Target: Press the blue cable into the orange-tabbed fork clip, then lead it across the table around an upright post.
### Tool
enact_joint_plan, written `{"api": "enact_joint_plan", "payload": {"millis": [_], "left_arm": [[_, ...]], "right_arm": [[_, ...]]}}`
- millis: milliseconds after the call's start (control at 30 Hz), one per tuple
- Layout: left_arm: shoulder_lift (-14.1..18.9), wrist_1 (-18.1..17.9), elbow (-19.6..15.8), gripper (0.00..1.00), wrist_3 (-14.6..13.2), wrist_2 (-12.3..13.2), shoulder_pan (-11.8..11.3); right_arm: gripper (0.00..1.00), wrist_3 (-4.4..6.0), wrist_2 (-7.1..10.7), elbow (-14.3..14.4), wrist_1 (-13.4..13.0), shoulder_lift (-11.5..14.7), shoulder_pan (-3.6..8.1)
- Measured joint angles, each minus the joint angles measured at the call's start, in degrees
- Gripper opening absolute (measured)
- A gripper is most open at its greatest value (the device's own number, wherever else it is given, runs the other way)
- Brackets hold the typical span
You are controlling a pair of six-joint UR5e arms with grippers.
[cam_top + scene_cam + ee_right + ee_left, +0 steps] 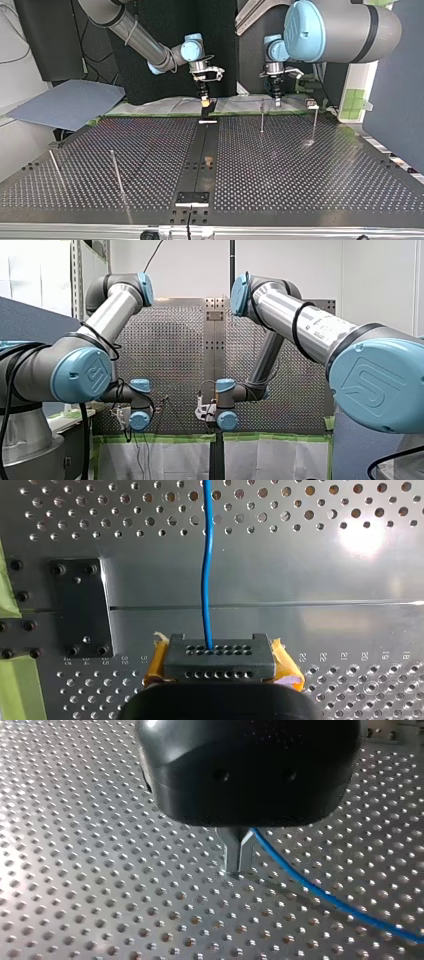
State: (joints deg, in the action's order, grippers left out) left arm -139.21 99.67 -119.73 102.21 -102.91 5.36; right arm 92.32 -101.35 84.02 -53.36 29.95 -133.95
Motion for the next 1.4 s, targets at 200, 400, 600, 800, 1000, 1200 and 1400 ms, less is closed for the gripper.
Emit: {"api": "enact_joint_plan", "payload": {"millis": [200, 400, 600, 800, 1000, 1200, 1400], "left_arm": [[-2.65, 2.73, 2.75, 0.00, 0.37, 0.79, -0.30], [-4.33, 5.15, 4.81, 0.00, 2.17, 0.92, -0.76], [-4.43, 8.27, 5.99, 0.00, 1.68, 1.48, -1.13], [-3.65, 10.09, 6.09, 0.00, 1.37, 1.66, -1.29], [-0.92, 10.52, 6.11, 0.00, 1.54, 1.57, -1.38], [2.10, 11.29, 6.59, 0.00, 3.97, 2.05, -1.72], [3.46, 11.74, 7.44, 0.00, 4.92, 2.79, -2.37]], "right_arm": [[0.00, -0.05, 0.00, -0.24, 0.15, 0.02, 0.10], [0.00, -0.11, -0.04, -0.46, 0.12, 0.06, 0.12], [0.00, -0.18, -0.01, -0.91, 0.19, 0.06, 0.13], [0.00, -0.26, 0.04, -1.76, 0.38, 0.04, 0.19], [0.00, -0.19, -0.17, -2.23, 0.41, 0.03, 0.45], [0.00, -0.05, -0.65, -2.27, 0.52, 0.05, 1.19], [0.00, 0.06, -1.68, -2.34, 0.92, 0.07, 2.56]]}}
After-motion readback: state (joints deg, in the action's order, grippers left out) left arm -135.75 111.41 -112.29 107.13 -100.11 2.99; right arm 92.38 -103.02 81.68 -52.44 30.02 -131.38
